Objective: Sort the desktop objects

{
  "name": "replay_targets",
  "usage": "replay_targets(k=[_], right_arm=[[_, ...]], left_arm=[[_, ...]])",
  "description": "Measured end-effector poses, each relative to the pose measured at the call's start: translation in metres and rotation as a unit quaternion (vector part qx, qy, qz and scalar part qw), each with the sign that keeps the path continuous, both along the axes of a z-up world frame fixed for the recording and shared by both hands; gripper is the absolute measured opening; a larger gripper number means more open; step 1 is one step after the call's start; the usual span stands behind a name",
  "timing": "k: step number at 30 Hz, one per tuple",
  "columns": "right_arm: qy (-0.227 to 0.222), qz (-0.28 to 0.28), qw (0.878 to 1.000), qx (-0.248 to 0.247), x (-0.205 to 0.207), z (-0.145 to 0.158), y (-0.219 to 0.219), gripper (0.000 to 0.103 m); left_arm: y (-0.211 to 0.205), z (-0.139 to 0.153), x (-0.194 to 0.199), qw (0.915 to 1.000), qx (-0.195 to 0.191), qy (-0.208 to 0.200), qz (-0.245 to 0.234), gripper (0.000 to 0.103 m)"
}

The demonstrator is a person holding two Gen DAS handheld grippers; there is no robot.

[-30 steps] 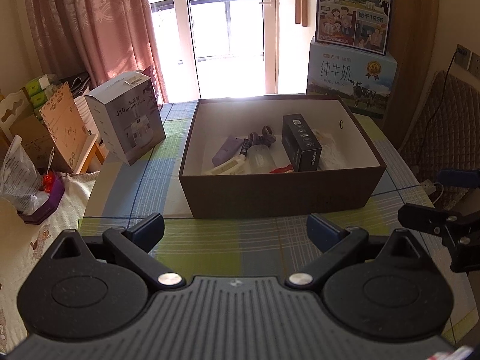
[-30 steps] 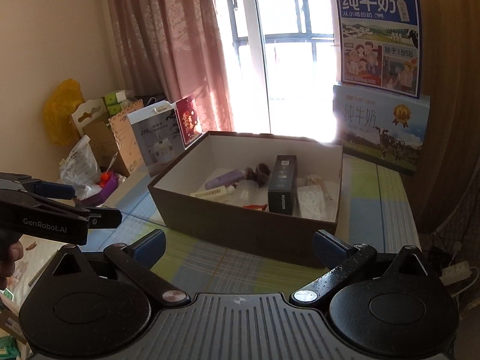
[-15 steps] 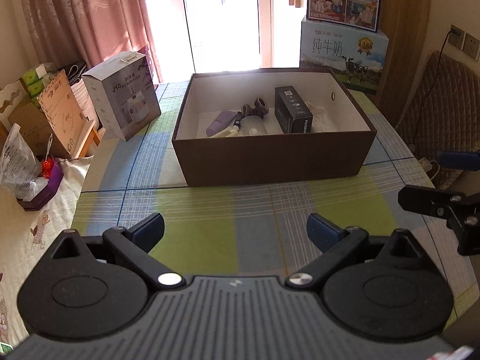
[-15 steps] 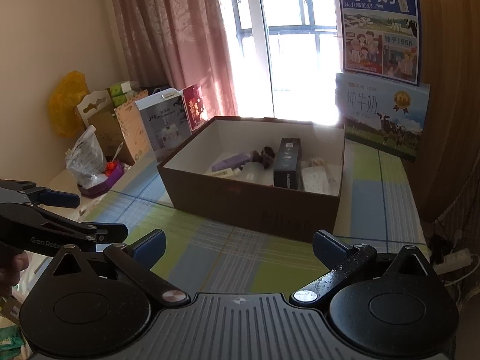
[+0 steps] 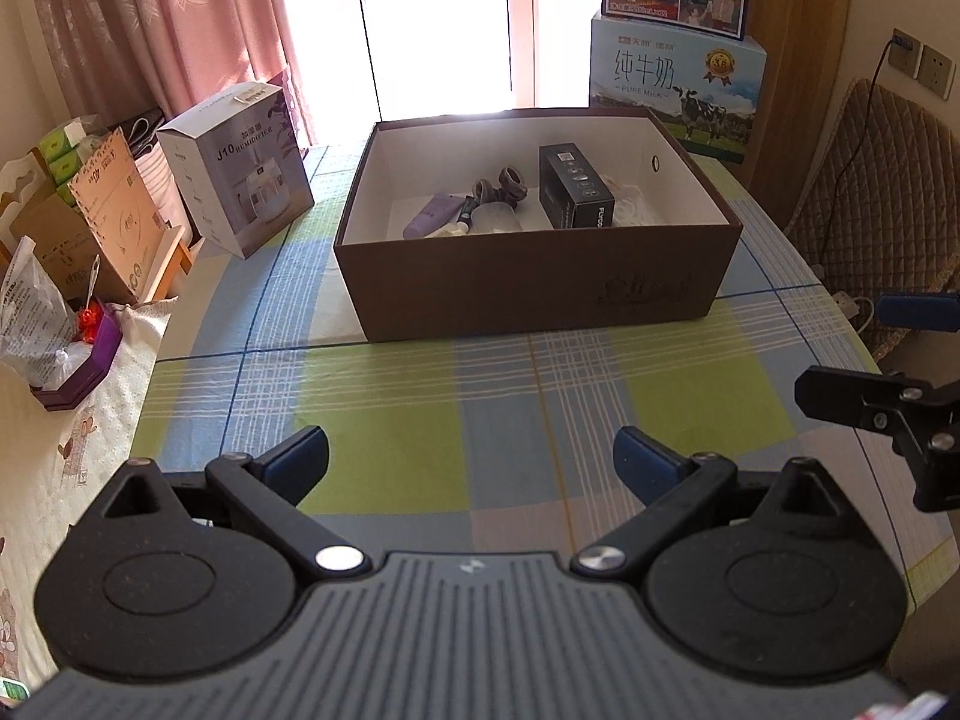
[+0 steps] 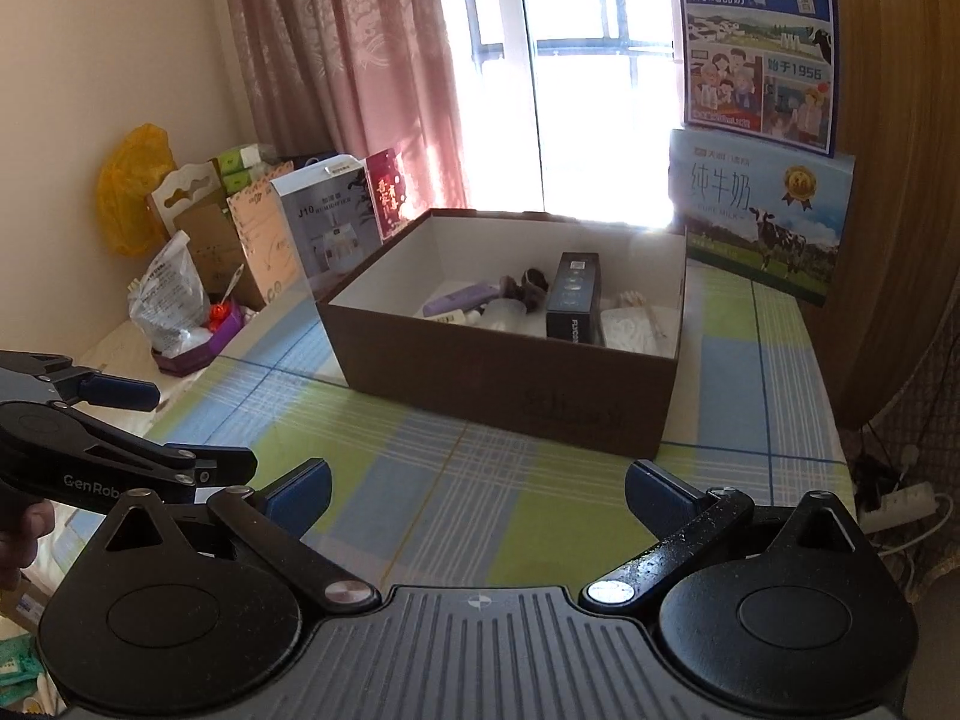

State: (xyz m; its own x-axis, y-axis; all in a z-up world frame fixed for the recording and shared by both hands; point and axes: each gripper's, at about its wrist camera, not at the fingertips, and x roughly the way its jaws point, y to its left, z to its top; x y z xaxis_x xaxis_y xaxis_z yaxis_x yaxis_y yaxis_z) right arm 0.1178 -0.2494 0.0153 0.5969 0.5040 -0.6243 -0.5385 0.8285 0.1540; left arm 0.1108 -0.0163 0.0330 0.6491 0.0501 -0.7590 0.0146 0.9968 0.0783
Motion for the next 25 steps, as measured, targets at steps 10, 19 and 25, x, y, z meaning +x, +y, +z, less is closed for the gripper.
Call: replay_targets(k=[10, 19, 25], right_arm=[[0.006, 0.004, 1.000, -0.007, 0.0002, -0.0043, 0.0007, 0.101], [0.009, 0.005, 1.000, -0.007, 0.0044, -0.0067, 0.0005, 0.101], [0.012, 0.006, 1.000, -0.008, 0.0076, -0.0078, 0.0019, 0.101]], left_arm=[[-0.0032, -0.0039, -0.0003, 1.0000, -0.001, 0.007, -0.003, 0.100], [-0.0050, -0.0055, 0.0030, 0.9999, 0.002, 0.010, -0.004, 0.100], [-0.0053, -0.0070, 0.0059, 0.9999, 0.005, 0.010, -0.004, 0.100]])
